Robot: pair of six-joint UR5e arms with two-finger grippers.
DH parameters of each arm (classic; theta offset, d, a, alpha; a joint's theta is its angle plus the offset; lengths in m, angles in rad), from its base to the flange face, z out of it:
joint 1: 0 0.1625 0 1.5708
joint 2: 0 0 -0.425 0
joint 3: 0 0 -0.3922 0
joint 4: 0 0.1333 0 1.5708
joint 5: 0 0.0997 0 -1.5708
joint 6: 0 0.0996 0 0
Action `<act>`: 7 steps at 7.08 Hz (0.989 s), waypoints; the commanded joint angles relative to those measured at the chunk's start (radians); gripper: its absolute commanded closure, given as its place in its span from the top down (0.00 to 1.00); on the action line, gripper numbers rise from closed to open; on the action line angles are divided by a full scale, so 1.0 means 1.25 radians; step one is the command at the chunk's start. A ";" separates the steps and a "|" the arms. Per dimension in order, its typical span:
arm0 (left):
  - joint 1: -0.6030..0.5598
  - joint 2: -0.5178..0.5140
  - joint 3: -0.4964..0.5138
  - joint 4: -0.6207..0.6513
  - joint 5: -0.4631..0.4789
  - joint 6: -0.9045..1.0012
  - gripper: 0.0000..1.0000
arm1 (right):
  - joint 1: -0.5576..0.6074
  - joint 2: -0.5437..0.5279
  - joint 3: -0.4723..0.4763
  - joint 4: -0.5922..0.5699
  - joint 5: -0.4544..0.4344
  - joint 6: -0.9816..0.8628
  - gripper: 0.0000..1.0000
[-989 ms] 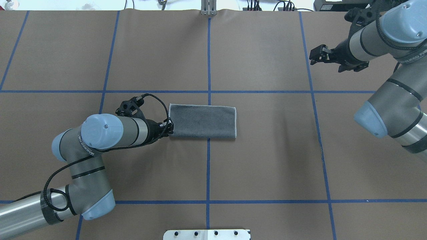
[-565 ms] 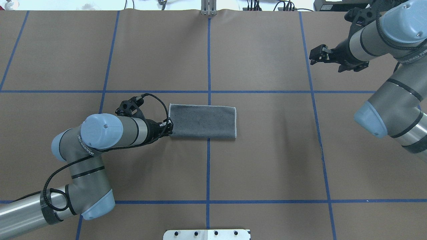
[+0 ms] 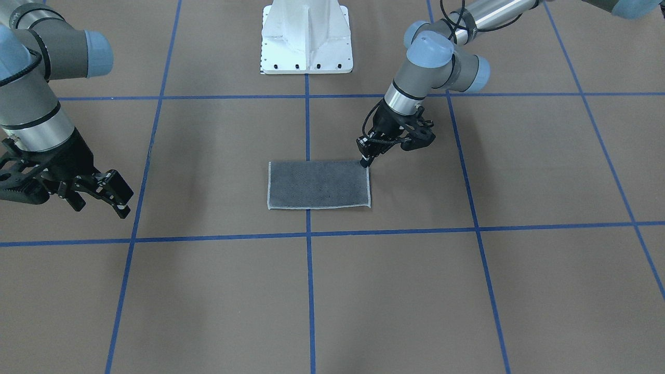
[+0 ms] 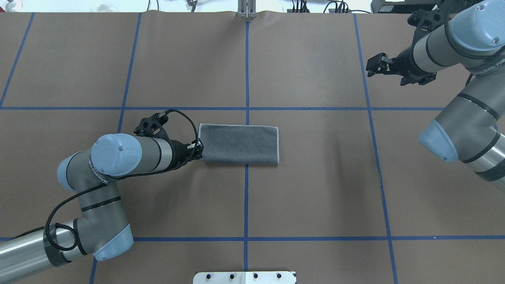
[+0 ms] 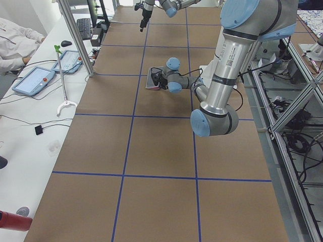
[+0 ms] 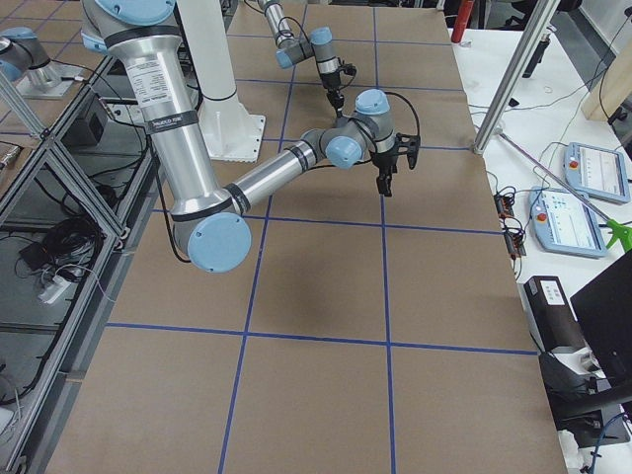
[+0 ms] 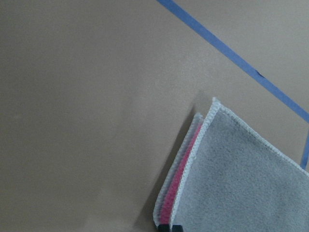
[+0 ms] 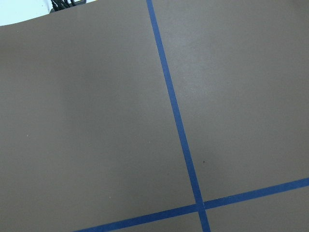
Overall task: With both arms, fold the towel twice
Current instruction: 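Grasp the end of the folded strip nearest the left gripper, then fold the held strip end over toward its other end with the left gripper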
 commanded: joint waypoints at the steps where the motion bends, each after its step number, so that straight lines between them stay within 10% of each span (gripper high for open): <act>1: -0.012 0.065 -0.058 0.001 -0.001 0.010 0.00 | 0.012 -0.002 -0.006 -0.003 0.001 -0.026 1.00; 7: -0.014 0.076 -0.091 0.014 0.068 0.080 0.00 | 0.264 -0.046 -0.160 -0.005 0.180 -0.527 1.00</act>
